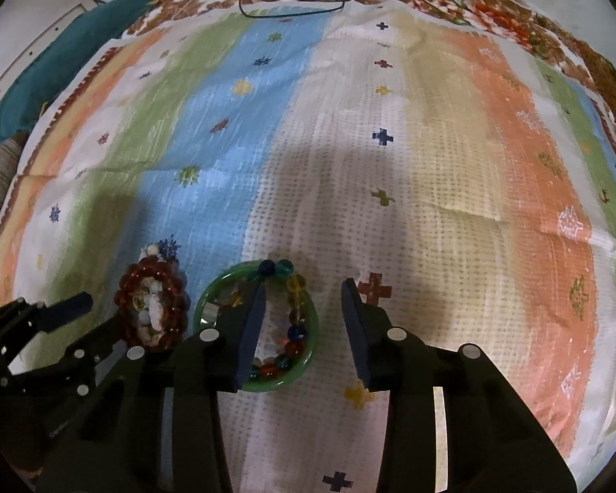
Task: Organize jewelry
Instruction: 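Close left gripper on red bead bracelet while right gripper grips multicolour bead bracelet, then lift red bead bracelet with left tool while right tool lifts multicolour bracelet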
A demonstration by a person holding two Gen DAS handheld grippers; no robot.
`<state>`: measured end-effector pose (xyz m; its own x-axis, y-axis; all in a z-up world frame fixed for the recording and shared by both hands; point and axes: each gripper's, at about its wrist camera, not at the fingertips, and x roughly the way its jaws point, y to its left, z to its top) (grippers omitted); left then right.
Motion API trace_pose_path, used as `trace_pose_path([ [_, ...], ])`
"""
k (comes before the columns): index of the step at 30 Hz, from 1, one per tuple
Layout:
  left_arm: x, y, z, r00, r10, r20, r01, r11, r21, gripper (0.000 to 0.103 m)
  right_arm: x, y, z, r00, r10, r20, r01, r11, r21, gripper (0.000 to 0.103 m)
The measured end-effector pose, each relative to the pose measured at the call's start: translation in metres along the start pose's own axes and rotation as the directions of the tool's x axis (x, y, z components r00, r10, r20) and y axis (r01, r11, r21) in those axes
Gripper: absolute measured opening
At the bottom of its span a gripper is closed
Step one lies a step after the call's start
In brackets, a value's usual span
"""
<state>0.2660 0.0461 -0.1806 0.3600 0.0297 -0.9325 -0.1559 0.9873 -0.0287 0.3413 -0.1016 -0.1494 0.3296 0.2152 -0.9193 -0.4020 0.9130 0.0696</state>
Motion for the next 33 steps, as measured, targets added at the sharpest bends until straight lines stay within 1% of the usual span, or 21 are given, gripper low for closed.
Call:
trace_pose_path([
  [2, 0.000, -0.002, -0.001, 1.000, 0.009, 0.004, -0.009, 1.000, 0.023, 0.037, 0.001, -0.001, 0.000, 1.000, 0.005, 0.001, -0.005, 1.000, 0.000, 0.037],
  [4, 0.001, -0.003, 0.000, 1.000, 0.011, 0.005, -0.011, 1.000, 0.029, 0.037, 0.004, -0.002, 0.001, 1.000, 0.012, -0.002, -0.012, 1.000, 0.004, 0.033],
  [6, 0.001, -0.003, 0.001, 1.000, 0.008, 0.005, -0.008, 1.000, 0.023, 0.038, 0.007, -0.002, 0.001, 1.000, 0.020, -0.009, -0.020, 1.000, 0.005, 0.029],
  [7, 0.001, -0.003, 0.001, 1.000, 0.005, 0.005, -0.006, 1.000, 0.020, 0.038, 0.008, -0.002, 0.001, 1.000, 0.022, -0.011, -0.022, 1.000, 0.003, 0.024],
  [8, 0.002, -0.002, 0.002, 1.000, 0.001, 0.004, -0.001, 1.000, 0.013, 0.039, 0.009, -0.001, 0.001, 1.000, 0.024, -0.012, -0.024, 1.000, 0.000, 0.022],
  [10, 0.003, 0.000, 0.003, 1.000, -0.024, -0.009, 0.024, 1.000, -0.013, 0.040, 0.010, 0.000, 0.001, 1.000, 0.026, -0.010, -0.026, 1.000, -0.004, 0.018],
  [11, 0.005, 0.000, 0.002, 0.999, -0.031, -0.020, 0.030, 0.999, -0.016, 0.040, 0.010, 0.000, 0.002, 1.000, 0.026, -0.008, -0.026, 1.000, -0.004, 0.018],
  [13, 0.006, -0.005, 0.004, 1.000, -0.017, -0.005, 0.017, 1.000, 0.020, 0.040, 0.010, 0.000, 0.002, 0.999, 0.031, -0.008, -0.031, 0.999, -0.006, 0.015],
  [15, 0.008, -0.004, 0.005, 1.000, -0.021, -0.005, 0.022, 1.000, 0.019, 0.039, 0.010, 0.001, 0.002, 1.000, 0.029, -0.003, -0.029, 0.999, -0.014, 0.014],
  [18, 0.009, 0.000, 0.006, 0.998, -0.061, -0.015, 0.061, 0.998, -0.013, 0.033, 0.009, 0.002, 0.002, 1.000, 0.030, 0.002, -0.030, 0.999, -0.021, 0.013],
  [19, 0.009, 0.000, 0.006, 0.997, -0.075, -0.017, 0.074, 0.997, -0.012, 0.028, 0.009, 0.002, 0.002, 1.000, 0.030, 0.004, -0.030, 0.999, -0.021, 0.012],
  [22, 0.008, -0.003, 0.005, 0.996, -0.084, -0.022, 0.084, 0.996, -0.005, 0.020, 0.006, 0.003, 0.002, 1.000, 0.021, 0.011, -0.021, 0.999, -0.030, 0.010],
  [23, 0.008, -0.003, 0.004, 0.996, -0.086, -0.023, 0.086, 0.996, -0.006, 0.019, 0.005, 0.004, 0.002, 1.000, 0.020, 0.013, -0.020, 0.999, -0.034, 0.010],
  [26, 0.010, -0.003, 0.004, 0.996, -0.090, -0.024, 0.090, 0.996, -0.008, 0.020, 0.003, 0.006, 0.001, 1.000, 0.020, 0.016, -0.019, 0.999, -0.043, 0.010],
  [27, 0.011, -0.004, 0.004, 0.996, -0.086, -0.021, 0.085, 0.996, -0.007, 0.022, 0.002, 0.007, 0.001, 1.000, 0.020, 0.016, -0.019, 0.999, -0.047, 0.010],
  [28, 0.012, -0.004, 0.005, 0.997, -0.073, -0.016, 0.073, 0.997, -0.004, 0.027, 0.002, 0.008, 0.001, 1.000, 0.020, 0.017, -0.019, 0.999, -0.050, 0.010],
  [29, 0.016, -0.005, 0.005, 0.998, -0.062, -0.016, 0.062, 0.998, 0.003, 0.027, 0.001, 0.010, 0.001, 1.000, 0.020, 0.018, -0.019, 0.998, -0.054, 0.010],
  [30, 0.018, -0.007, 0.006, 0.999, -0.046, -0.017, 0.046, 0.999, 0.015, 0.024, 0.001, 0.010, 0.001, 1.000, 0.019, 0.019, -0.018, 0.998, -0.057, 0.010],
  [31, 0.020, -0.008, 0.006, 1.000, -0.022, -0.017, 0.023, 0.999, 0.033, 0.018, 0.001, 0.011, 0.001, 1.000, 0.017, 0.020, -0.016, 0.998, -0.060, 0.010],
  [33, 0.020, -0.010, 0.006, 1.000, -0.010, -0.010, 0.010, 0.999, 0.041, 0.016, 0.000, 0.012, 0.001, 1.000, 0.012, 0.022, -0.011, 0.998, -0.068, 0.010],
])
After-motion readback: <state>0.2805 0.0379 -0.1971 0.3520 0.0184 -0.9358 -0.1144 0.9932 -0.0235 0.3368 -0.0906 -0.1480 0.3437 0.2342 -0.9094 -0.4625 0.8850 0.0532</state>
